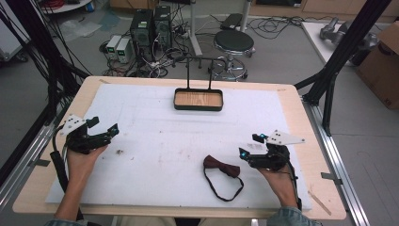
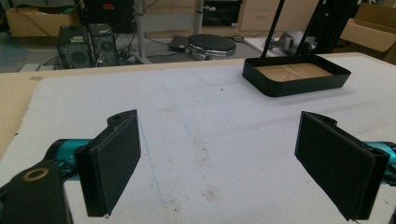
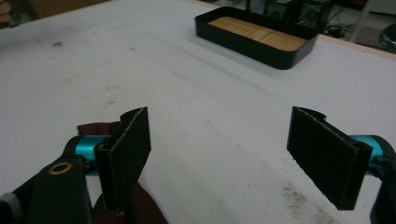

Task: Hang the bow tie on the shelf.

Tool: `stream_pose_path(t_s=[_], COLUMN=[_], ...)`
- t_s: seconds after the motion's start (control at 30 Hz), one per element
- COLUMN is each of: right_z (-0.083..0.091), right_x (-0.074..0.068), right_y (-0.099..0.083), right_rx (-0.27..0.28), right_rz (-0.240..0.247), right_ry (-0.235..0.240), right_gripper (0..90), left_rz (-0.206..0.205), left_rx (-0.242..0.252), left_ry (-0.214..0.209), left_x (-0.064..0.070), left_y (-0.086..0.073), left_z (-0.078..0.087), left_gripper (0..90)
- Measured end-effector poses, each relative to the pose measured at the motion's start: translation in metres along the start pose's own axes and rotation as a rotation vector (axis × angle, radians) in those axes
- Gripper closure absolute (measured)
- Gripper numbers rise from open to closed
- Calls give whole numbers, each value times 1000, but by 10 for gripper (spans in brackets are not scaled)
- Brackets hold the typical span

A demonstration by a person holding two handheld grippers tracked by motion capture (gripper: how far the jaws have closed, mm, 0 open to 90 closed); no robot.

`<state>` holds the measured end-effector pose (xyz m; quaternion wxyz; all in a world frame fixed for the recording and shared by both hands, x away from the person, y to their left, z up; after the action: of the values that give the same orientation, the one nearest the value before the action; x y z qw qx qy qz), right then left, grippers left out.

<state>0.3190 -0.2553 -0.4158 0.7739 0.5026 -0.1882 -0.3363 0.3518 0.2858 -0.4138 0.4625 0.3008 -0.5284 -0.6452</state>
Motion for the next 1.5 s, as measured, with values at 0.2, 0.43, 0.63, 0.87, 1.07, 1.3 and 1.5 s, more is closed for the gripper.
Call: stream_pose_path(t_s=[0.2,0.43,0.63,0.87,1.07,1.3,1.5], right_z=[-9,-20,-30,-39,-44,-49,-52], right_x=[-11,-20,-27,-35,-40,-44,-44], right_y=[-1,-4,-8,-11,-14,-16,-19], right_rx=[-34,-82,-138,-181,-221,-243,-273], right_rz=[45,84,97,113,119,118,116], right_ry=[69,123,155,201,232,278,280], right_gripper=[225,279,327,390,443,499,536], left_rz=[8,7,12,12,20,18,17], left_rx=[-7,-10,-13,-16,-16,-19,-24], left_ry=[-6,-3,-1,3,10,12,16], left_x=[0,0,-1,-1,-2,-2,-2], left_y=[-1,-1,-1,-1,-1,-1,-1], left_z=[-1,-1,0,0,0,0,0], left_gripper=[156,161,163,166,169,172,173])
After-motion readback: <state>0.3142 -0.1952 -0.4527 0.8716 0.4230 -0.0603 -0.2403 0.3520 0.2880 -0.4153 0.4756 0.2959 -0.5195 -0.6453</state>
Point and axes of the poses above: each handheld gripper's, and its own axes: z roughly backward along the jaws, y roughly out of its top, x roughly to its right, the point moved 3 cm from there along -z, roughly forward along the jaws
